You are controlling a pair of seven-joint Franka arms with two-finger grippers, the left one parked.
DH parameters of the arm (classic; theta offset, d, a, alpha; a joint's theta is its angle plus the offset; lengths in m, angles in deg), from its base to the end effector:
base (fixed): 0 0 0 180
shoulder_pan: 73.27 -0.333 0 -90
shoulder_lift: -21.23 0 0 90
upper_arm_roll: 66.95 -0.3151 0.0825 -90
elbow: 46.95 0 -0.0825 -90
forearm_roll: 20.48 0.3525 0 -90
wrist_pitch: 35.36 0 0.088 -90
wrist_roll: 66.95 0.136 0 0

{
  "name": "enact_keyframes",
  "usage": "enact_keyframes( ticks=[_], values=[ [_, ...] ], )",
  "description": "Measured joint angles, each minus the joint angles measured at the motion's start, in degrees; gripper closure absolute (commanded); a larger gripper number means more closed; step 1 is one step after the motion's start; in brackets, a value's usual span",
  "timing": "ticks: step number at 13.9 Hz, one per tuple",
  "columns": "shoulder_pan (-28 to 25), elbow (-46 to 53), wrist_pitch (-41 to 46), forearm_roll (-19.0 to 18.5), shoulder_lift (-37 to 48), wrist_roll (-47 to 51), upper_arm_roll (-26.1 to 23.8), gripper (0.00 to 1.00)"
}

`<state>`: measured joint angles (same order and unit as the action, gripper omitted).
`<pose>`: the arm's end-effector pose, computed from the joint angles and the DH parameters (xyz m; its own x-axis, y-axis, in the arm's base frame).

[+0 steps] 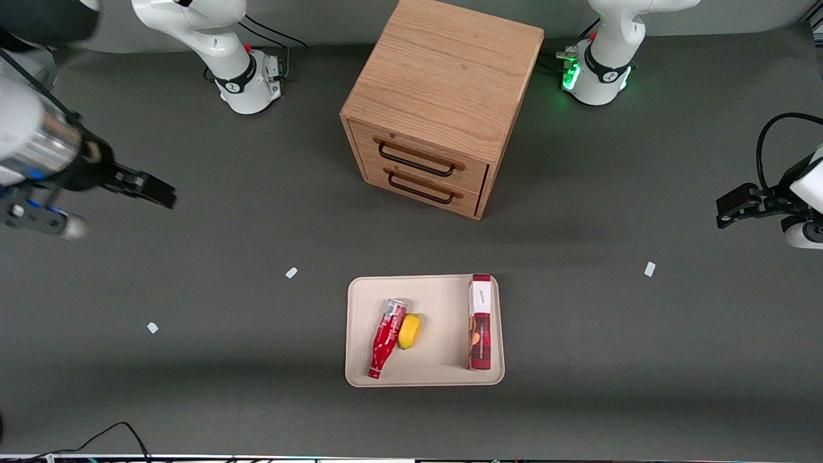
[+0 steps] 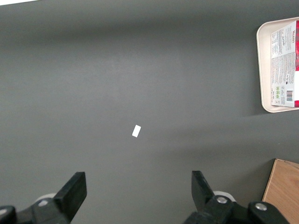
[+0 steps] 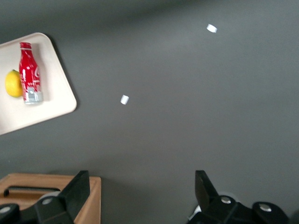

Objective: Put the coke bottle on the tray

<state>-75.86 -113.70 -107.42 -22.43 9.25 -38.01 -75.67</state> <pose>0.5391 0.0911 0.6297 0.9444 -0.3136 -0.0988 -0.3093 -0.9493 0.0568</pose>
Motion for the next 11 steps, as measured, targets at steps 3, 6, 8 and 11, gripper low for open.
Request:
enact_keyframes(
  ticks=[3,6,8,11],
  values=[
    [0.3,-15.9,-5.4,2.6,11.5,-4.3,5.2,0.0],
    [0.1,-30.2,-10.6,2.8,21.0,-4.5,5.4,0.0],
    [-0.2,-34.5,-11.7,2.8,24.3,-4.5,5.1,0.0],
    [-0.2,-33.5,-12.8,2.8,23.8,-4.6,5.2,0.0]
  ],
)
